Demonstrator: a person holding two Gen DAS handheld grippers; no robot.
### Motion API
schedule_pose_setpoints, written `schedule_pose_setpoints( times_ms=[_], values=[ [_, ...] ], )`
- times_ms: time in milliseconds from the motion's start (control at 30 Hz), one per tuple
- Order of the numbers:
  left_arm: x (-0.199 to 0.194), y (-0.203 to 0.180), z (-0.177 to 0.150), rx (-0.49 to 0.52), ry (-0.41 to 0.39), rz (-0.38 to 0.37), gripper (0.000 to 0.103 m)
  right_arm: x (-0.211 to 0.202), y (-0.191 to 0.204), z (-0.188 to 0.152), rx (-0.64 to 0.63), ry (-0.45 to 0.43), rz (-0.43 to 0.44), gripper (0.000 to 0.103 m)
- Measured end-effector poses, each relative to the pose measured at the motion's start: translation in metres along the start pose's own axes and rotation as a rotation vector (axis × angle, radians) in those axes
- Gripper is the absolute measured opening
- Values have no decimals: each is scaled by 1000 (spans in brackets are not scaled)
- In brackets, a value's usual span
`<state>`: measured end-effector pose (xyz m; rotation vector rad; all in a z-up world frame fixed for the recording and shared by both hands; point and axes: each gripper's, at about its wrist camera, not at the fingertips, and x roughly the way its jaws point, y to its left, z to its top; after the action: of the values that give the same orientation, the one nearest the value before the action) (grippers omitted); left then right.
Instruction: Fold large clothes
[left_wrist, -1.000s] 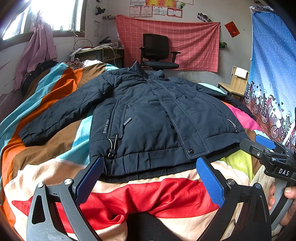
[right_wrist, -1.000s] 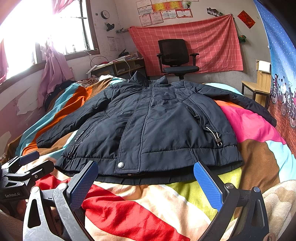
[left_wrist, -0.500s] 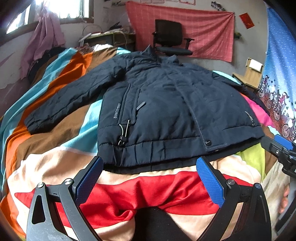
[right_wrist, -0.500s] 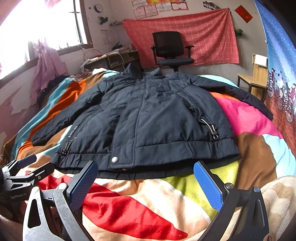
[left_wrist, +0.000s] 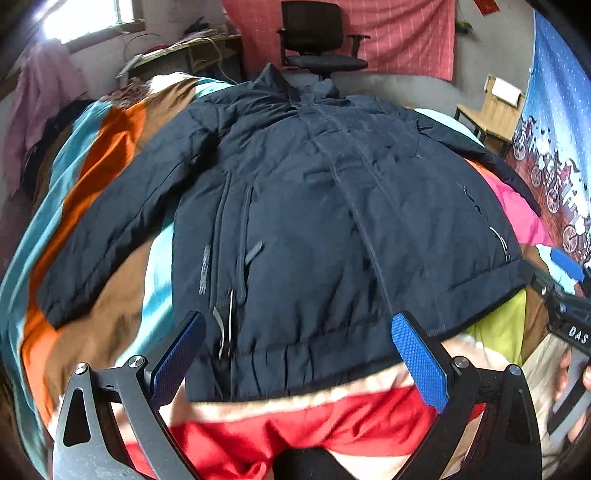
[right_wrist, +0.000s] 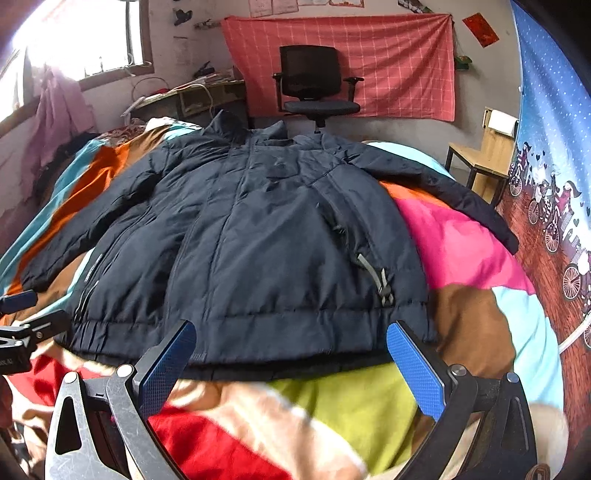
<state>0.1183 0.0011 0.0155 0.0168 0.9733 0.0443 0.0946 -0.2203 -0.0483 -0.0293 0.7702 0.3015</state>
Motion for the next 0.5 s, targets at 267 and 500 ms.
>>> schedule_pose_setpoints(
  times_ms=[267,500],
  values=[
    [25,-18,77,62,55,45,99,33,-46,60,94,-53,-32,103],
    [76,-23,141,76,232,92,99,68,-90,103,163,-64,-12,103]
  ],
)
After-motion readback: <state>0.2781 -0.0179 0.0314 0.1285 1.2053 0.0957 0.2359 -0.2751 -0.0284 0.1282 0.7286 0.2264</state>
